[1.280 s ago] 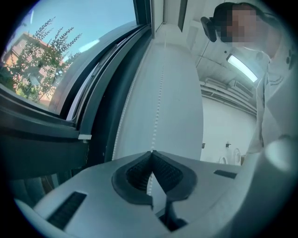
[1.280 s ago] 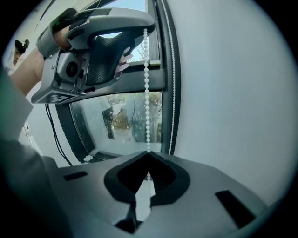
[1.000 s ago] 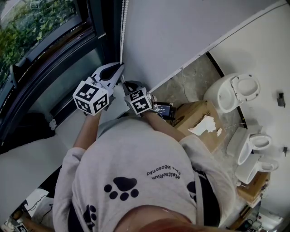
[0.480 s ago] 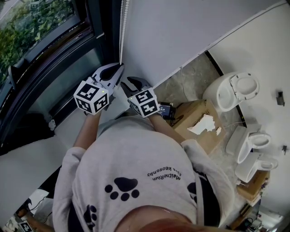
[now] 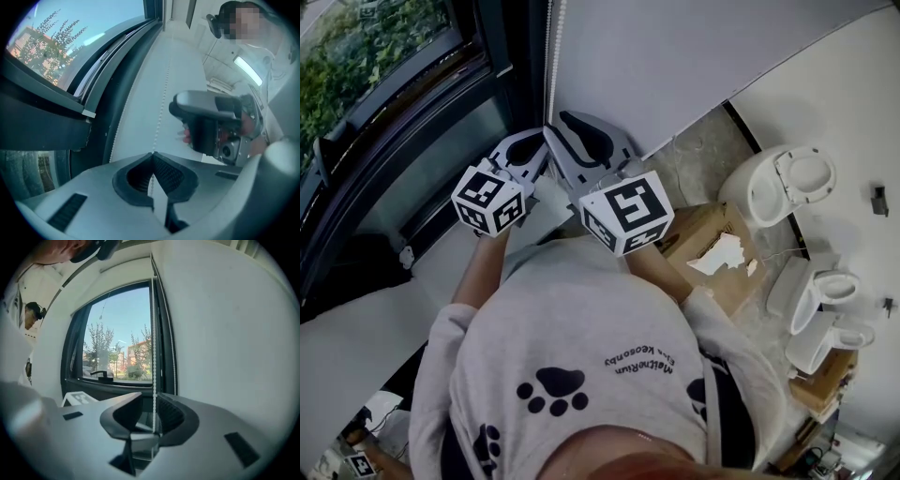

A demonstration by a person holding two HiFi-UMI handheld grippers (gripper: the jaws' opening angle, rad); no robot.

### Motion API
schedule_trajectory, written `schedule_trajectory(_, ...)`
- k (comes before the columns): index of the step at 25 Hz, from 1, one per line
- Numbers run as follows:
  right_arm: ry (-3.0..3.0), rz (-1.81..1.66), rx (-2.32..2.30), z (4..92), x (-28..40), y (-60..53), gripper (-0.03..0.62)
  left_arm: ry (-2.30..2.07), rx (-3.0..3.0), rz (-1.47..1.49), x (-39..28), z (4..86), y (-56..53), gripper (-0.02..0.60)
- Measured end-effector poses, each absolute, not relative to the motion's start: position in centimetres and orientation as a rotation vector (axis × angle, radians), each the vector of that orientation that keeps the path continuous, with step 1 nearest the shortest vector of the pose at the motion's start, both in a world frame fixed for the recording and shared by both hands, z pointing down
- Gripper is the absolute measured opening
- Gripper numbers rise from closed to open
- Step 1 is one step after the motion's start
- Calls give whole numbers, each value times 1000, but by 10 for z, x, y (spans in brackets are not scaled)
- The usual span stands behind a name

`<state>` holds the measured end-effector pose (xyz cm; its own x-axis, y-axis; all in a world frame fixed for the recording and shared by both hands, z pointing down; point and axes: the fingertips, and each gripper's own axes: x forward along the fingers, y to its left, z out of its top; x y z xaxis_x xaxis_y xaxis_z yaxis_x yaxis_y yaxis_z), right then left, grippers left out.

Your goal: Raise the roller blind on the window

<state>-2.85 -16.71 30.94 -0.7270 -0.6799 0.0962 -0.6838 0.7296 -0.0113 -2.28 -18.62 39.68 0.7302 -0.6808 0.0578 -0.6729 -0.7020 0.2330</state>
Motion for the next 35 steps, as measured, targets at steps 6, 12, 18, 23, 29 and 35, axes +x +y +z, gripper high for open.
schedule_trajectory(6, -2912, -33, 1147, 259, -39, -183, 80, -1064, 2697, -50, -21, 397, -184, 9)
schedule_trajectory(12, -2888, -121, 1185, 244, -42, -188, 14, -1062, 2690, -73, -23, 398, -184, 9)
schedule_trajectory(18, -2863, -100, 1196, 256, -41, -191, 10, -1054, 2677, -66, -22, 407, -183, 9)
schedule_trajectory(23, -2829, -38, 1190, 284, -41, -192, 9, -1056, 2635, -28, -25, 435, -182, 9)
schedule_trajectory(29, -2782, -56, 1191, 315, -41, -190, 9, -1072, 2625, 27, -26, 465, -178, 9)
schedule_trajectory(35, -2751, -20, 1168, 343, -42, -187, 9, -1071, 2600, 86, -25, 492, -172, 9)
